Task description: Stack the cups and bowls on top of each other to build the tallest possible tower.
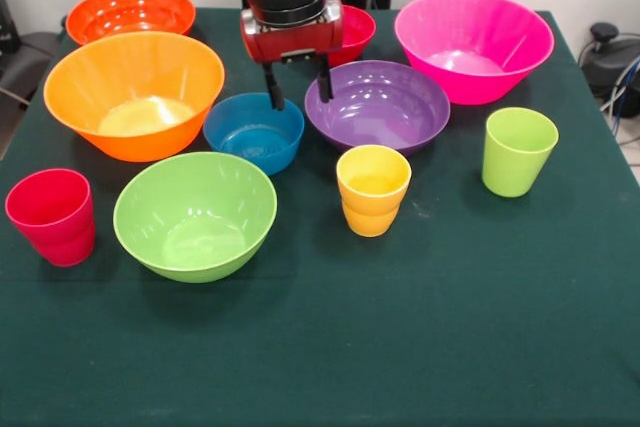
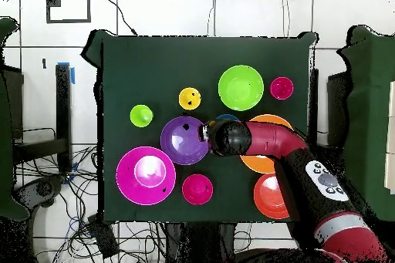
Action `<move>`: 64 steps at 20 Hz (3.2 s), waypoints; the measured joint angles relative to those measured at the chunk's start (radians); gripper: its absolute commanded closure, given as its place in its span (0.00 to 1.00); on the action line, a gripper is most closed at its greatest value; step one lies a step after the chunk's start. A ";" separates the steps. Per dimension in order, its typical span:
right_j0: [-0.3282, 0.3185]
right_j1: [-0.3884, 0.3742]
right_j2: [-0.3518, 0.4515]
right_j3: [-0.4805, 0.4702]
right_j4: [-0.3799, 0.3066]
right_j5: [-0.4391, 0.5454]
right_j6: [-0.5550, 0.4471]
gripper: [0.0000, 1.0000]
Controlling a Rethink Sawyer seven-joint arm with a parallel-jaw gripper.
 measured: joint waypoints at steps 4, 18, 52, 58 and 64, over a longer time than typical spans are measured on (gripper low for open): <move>-0.003 0.000 -0.002 -0.012 0.000 0.009 0.000 0.00; 0.029 0.040 -0.125 -0.036 0.035 0.009 0.022 0.00; 0.140 0.060 -0.330 0.039 0.188 -0.016 0.274 0.00; 0.140 0.061 -0.345 0.091 0.191 -0.059 0.289 0.00; 0.138 0.077 -0.365 0.123 0.191 -0.105 0.307 0.00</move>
